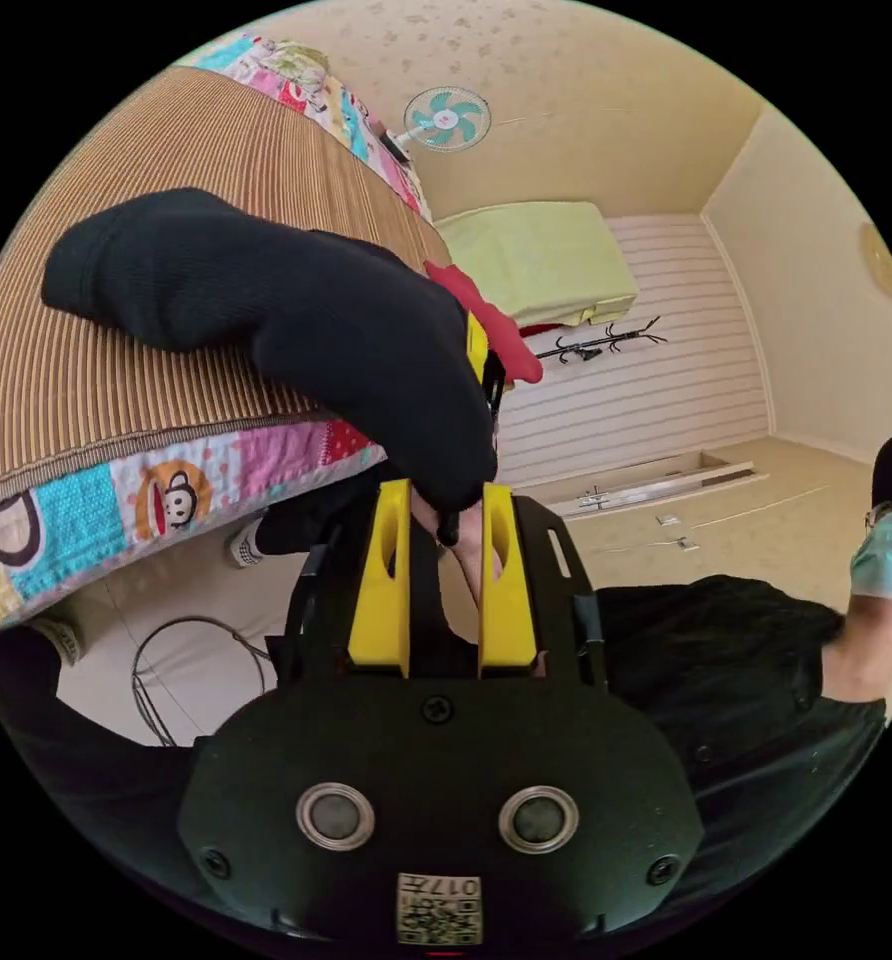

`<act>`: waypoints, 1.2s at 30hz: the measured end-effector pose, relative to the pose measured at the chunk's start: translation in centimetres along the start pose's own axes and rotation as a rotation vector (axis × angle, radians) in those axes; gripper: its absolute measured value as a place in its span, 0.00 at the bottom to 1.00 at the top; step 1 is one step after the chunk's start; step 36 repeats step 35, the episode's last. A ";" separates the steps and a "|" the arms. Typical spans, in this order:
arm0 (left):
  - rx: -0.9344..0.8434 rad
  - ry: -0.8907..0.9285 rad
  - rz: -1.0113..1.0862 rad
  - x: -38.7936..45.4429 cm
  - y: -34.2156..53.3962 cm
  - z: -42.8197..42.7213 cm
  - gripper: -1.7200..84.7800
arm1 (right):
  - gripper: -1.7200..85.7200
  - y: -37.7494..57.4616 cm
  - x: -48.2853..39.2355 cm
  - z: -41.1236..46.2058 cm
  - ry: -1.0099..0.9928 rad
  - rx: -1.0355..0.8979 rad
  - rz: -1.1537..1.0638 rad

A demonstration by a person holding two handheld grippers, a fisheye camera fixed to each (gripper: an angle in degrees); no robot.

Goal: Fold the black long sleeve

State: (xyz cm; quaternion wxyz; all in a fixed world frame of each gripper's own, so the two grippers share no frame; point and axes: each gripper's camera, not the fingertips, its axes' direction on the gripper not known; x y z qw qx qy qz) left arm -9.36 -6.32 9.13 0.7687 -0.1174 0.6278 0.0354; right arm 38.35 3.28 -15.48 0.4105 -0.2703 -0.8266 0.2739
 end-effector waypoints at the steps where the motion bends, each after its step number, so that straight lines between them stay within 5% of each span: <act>1: 0.037 -0.023 0.072 1.3 0.8 -1.2 0.14 | 0.15 -1.3 -2.8 0.1 0.007 -0.026 -0.135; 8: 0.126 -0.135 0.091 0.7 1.8 -3.5 0.18 | 0.14 -13.0 -23.4 -5.0 0.124 -0.027 -0.646; 15: 0.169 -0.117 -0.009 -3.8 2.0 -3.1 0.18 | 0.16 -17.5 -28.6 -20.8 0.548 0.360 -0.368; 20: 0.197 -0.160 -0.088 -7.7 2.1 -3.9 0.18 | 0.19 -9.8 -24.1 -32.0 0.865 0.700 -0.084; 26: 0.337 -0.438 -0.136 -10.1 1.5 -9.4 0.18 | 0.18 0.9 -23.3 -28.9 1.011 0.759 -0.133; 31: 0.650 -0.974 -0.195 -9.4 -1.4 -21.4 0.18 | 0.18 5.6 -20.7 -22.9 1.128 0.658 -0.112; 36: 0.715 -1.190 -0.405 -14.1 -5.4 -28.4 0.20 | 0.18 6.9 -18.4 -19.4 1.033 0.579 -0.110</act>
